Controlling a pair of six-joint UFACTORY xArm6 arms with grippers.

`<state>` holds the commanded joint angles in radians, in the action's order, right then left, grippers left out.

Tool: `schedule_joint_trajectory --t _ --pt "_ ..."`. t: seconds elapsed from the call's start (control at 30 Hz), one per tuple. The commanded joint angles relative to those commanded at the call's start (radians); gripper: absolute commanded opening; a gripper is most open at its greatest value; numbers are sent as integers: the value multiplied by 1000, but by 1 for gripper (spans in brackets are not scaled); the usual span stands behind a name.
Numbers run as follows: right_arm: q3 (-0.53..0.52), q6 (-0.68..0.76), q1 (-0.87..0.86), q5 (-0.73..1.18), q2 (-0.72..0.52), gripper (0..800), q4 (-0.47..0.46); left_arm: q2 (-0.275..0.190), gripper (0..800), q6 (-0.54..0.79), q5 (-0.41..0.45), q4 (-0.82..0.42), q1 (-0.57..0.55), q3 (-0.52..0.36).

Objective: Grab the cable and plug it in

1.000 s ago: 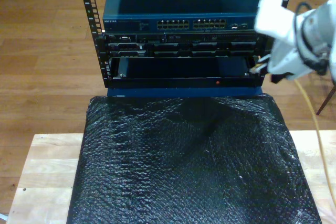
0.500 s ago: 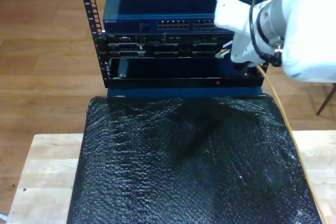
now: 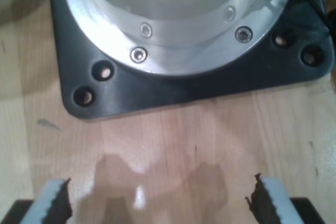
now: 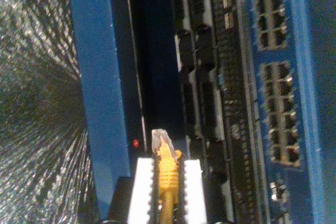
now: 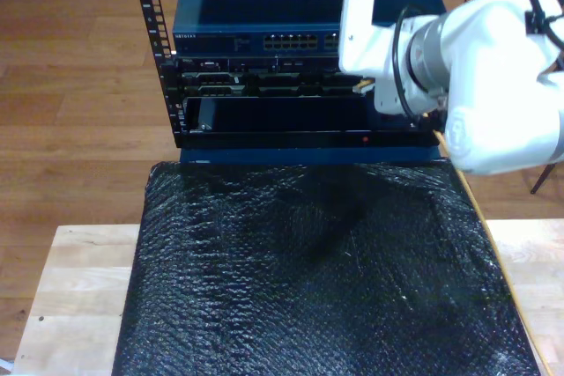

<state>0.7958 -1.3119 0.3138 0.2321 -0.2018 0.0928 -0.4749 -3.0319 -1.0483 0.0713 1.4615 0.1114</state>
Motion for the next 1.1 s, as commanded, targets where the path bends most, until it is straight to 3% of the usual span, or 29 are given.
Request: schedule_joint_trajectory --t 0.3,0.53,0.97,1.1 --pt "-132 -9 -6 -192 -31 1 -29 0 800 0 0 0 0 0" --pt "-253 -17 -6 -322 -115 0 -201 0 800 0 0 0 0 0" --pt "-241 -17 -25 -336 -101 0 -307 0 800 0 0 0 0 0" --pt "-170 -8 -26 -334 -25 0 -304 0 800 0 0 0 0 0"
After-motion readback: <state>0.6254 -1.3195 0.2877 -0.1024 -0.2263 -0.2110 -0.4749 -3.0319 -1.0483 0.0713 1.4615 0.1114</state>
